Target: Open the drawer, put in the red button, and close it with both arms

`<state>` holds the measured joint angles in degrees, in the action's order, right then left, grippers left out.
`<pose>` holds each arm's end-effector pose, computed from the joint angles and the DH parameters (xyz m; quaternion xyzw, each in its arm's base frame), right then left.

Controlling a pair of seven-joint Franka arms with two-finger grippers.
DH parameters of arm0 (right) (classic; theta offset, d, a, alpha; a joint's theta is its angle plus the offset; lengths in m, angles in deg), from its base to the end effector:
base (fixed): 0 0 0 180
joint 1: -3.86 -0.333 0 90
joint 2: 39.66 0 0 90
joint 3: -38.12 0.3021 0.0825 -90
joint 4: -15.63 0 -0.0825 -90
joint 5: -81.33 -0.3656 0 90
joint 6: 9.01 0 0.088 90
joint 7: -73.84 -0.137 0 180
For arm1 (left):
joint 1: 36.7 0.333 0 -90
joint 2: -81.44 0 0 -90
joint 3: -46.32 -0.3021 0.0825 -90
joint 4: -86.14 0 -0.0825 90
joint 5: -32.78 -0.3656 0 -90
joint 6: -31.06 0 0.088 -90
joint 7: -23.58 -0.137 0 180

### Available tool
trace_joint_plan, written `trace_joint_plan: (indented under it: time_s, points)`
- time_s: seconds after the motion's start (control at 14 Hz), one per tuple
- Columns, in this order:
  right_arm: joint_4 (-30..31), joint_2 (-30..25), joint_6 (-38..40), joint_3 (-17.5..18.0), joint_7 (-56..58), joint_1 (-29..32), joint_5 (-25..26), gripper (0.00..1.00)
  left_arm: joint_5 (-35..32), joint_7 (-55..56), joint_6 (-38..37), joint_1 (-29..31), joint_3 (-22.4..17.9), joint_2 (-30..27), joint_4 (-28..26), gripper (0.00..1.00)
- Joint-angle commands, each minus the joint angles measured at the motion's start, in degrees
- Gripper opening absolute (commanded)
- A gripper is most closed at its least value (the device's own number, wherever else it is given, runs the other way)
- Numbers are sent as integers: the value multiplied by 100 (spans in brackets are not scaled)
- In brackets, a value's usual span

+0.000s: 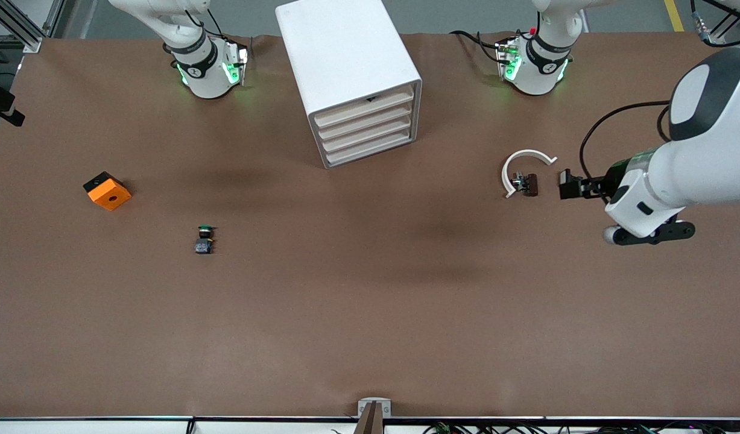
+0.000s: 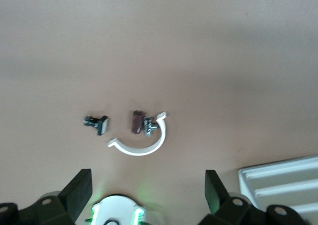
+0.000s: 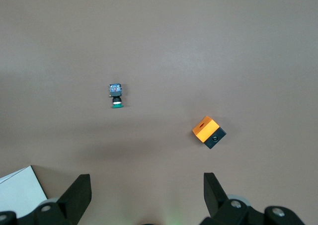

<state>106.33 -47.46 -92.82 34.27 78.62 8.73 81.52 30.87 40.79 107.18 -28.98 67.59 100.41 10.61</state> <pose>0.4776 -0.0762 0.6348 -0.9994 0.0343 -0.0081 0.0020 0.5756 -0.1021 0.4983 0.9874 0.0334 -0.1548 0.0022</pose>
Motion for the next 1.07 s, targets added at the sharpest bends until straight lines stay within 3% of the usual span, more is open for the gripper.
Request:
trace_joint_plan:
  time_s: [0.0, 0.07, 0.21, 0.57, 1.0]
  points:
    - [177, -169, -92, 42, 93, 41, -10, 100, 296, -900, -116, -655, -1199, -708, -522, 100]
    - [177, -178, -92, 42, 102, 41, -10, 100, 323, -1216, -90, -857, -1604, -971, -811, 100]
    - [177, -178, -92, 42, 94, 41, -1, 100, 446, -1692, 50, -965, -2028, -1367, -1277, 100]
    - [177, -178, -109, 77, 32, -11, 217, 100, 455, -1835, 1350, -956, -2153, -2642, -2983, 100]
    - [185, -178, -92, 68, 23, -12, 227, 100, 368, -1808, 1413, -903, -2100, -2618, -2310, 100]
